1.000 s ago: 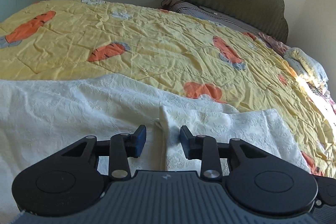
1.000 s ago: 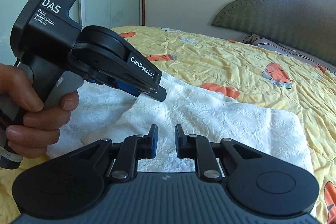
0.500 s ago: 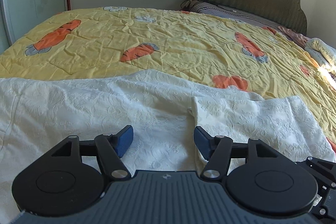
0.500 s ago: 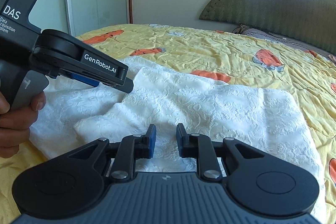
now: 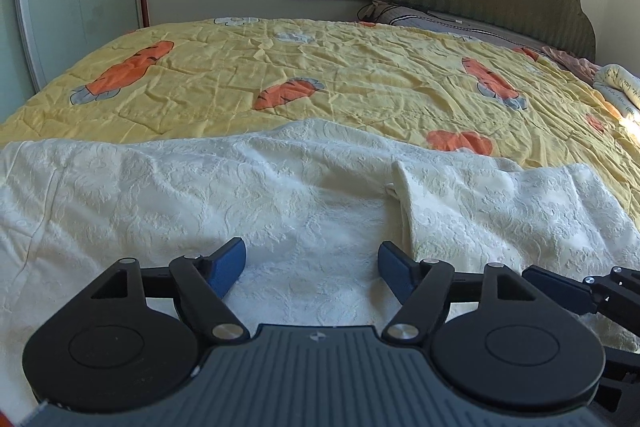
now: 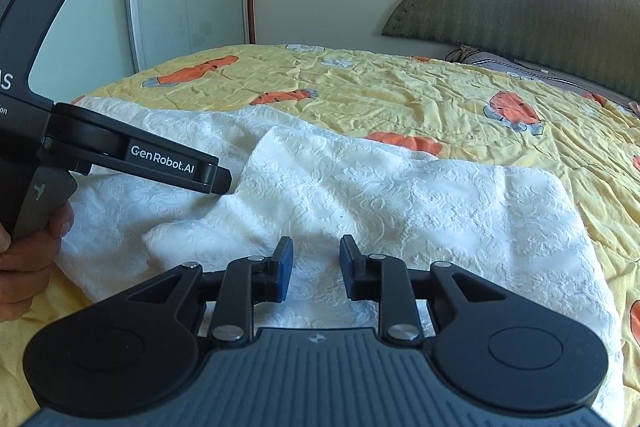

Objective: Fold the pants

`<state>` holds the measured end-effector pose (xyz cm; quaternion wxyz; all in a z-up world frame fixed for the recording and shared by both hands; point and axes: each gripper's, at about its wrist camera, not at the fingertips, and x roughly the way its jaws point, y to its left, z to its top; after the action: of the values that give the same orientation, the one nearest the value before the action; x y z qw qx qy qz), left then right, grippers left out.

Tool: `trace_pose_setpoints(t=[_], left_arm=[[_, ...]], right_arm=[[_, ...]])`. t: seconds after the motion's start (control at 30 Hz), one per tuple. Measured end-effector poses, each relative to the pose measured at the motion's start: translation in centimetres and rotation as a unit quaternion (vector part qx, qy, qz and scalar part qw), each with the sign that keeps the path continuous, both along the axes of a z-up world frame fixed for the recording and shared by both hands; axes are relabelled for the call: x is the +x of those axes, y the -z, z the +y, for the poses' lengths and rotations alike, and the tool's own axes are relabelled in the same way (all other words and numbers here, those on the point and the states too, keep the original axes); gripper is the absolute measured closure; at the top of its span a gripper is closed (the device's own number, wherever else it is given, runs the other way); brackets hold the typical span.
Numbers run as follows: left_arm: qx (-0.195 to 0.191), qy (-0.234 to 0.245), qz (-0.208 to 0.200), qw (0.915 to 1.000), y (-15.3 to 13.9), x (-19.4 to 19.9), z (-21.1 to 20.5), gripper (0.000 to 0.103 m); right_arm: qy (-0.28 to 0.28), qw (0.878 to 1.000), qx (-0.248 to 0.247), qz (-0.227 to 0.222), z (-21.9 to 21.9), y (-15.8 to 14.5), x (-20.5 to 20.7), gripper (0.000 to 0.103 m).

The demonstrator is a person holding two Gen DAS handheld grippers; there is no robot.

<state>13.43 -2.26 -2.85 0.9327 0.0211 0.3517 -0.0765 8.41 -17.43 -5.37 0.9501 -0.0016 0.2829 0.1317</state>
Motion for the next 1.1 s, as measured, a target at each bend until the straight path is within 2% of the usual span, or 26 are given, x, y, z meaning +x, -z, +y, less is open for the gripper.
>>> trace_pose_setpoints(t=[0.03, 0.1, 0.13, 0.17, 0.23, 0.33, 0.37, 0.5, 0.57, 0.7, 1.1], left_arm=[[0.003, 0.000, -0.003, 1.0000, 0.1, -0.2, 0.0, 0.027], [0.012, 0.000, -0.010, 0.9999, 0.2, -0.5, 0.1, 0.018], [0.017, -0.002, -0.014, 0.9998, 0.4, -0.6, 0.2, 0.014], [0.019, -0.004, -0.017, 0.9997, 0.7, -0.7, 0.3, 0.009], [0.016, -0.010, -0.026, 0.9995, 1.0, -1.0, 0.4, 0.008], [0.025, -0.010, -0.036, 0.9990, 1.3, -1.2, 0.0, 0.005], [0.026, -0.008, -0.037, 0.9989, 1.4, -1.3, 0.0, 0.004], [0.023, -0.007, -0.034, 0.9991, 1.4, -1.2, 0.1, 0.002], [0.020, -0.008, -0.033, 0.9992, 1.5, -1.1, 0.2, 0.001], [0.024, -0.010, -0.036, 0.9990, 1.6, -1.3, 0.1, 0.001], [0.024, -0.010, -0.036, 0.9990, 1.6, -1.3, 0.1, 0.000]], right_arm=[[0.002, 1.000, 0.001, -0.005, 0.0, -0.1, -0.2, 0.074], [0.015, 0.999, -0.002, -0.028, -0.2, -0.5, -1.0, 0.053], [0.025, 0.999, -0.003, -0.042, -0.3, -0.7, -1.5, 0.037], [0.036, 0.998, -0.004, -0.057, -0.5, -1.0, -2.0, 0.032], [0.046, 0.997, -0.007, -0.059, -0.8, -1.3, -2.1, 0.032], [0.060, 0.998, -0.014, -0.019, -1.2, -0.3, -1.0, 0.031], [0.059, 0.998, -0.016, 0.001, -1.1, 0.0, -0.4, 0.026], [0.057, 0.998, -0.041, 0.005, -0.4, 0.3, -0.1, 0.012], [0.070, 0.996, -0.048, 0.008, -0.4, 0.4, 0.0, 0.000], [0.068, 0.997, -0.024, 0.018, -1.1, 0.4, 0.2, 0.000], [0.068, 0.997, -0.019, 0.021, -1.3, 0.5, 0.4, 0.000]])
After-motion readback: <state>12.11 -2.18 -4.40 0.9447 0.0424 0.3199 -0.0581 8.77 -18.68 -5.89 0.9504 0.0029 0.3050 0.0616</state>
